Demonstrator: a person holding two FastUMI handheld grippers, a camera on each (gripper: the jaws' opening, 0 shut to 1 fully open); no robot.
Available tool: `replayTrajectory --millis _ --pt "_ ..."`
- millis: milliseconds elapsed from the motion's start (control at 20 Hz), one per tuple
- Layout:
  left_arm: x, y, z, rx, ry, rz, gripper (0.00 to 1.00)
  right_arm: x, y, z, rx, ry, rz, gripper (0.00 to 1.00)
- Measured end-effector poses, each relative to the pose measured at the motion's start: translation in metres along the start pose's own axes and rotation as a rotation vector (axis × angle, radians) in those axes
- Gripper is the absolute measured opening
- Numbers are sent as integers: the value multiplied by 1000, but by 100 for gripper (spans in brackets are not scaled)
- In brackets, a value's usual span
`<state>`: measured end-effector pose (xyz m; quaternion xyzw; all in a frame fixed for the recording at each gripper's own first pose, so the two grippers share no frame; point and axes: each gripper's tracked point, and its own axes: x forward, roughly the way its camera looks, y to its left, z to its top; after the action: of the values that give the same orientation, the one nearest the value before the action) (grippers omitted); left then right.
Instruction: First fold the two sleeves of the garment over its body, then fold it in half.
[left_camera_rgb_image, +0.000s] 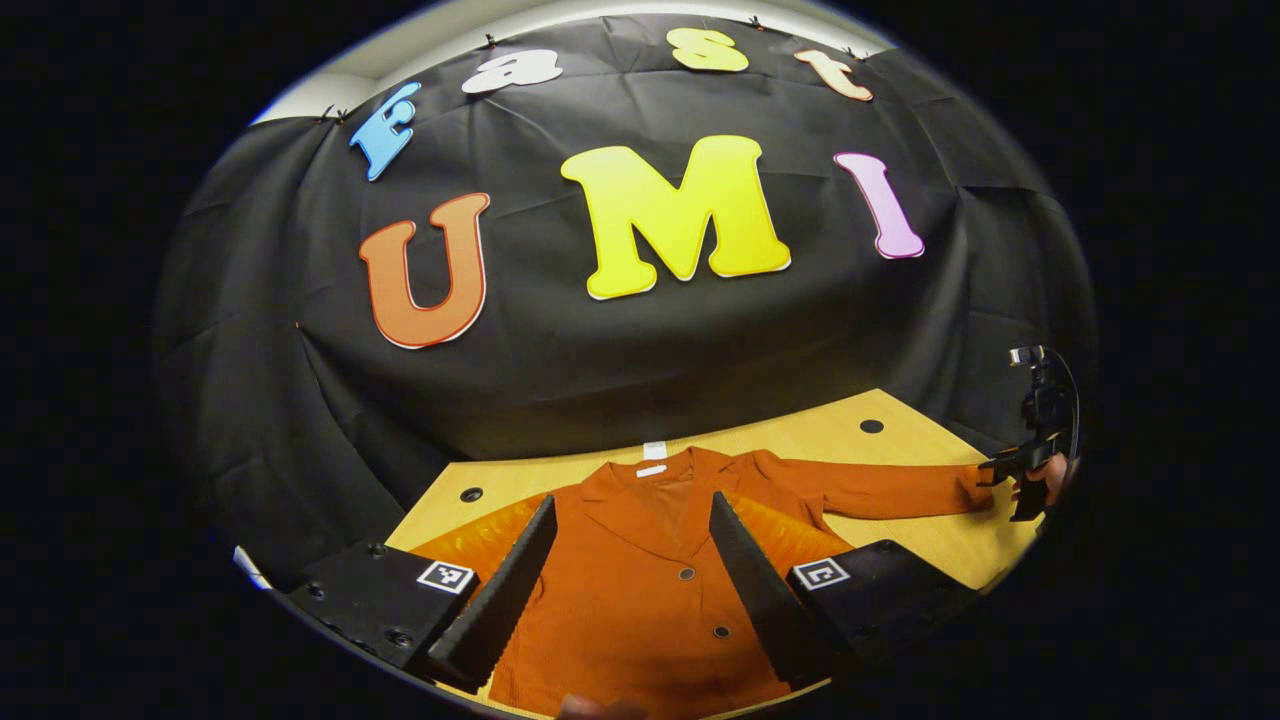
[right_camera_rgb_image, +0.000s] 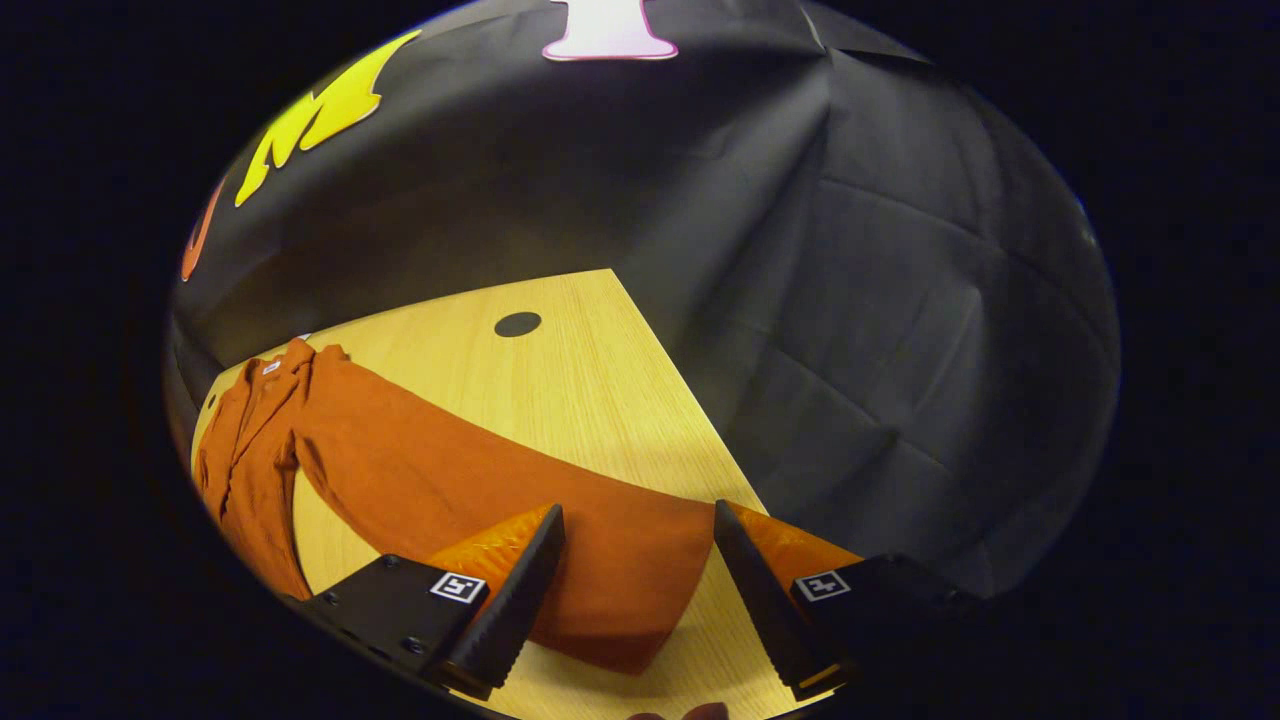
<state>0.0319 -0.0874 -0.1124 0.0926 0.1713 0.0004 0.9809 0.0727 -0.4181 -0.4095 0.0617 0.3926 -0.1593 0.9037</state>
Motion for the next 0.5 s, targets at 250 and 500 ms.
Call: replayTrajectory --millis 250,500 --pt "-6 -4 5 10 -5 13 99 15 -5 -7 30 36 0 96" --pt "-9 -4 10 -15 -27 10 99 12 7 -14 13 63 34 85"
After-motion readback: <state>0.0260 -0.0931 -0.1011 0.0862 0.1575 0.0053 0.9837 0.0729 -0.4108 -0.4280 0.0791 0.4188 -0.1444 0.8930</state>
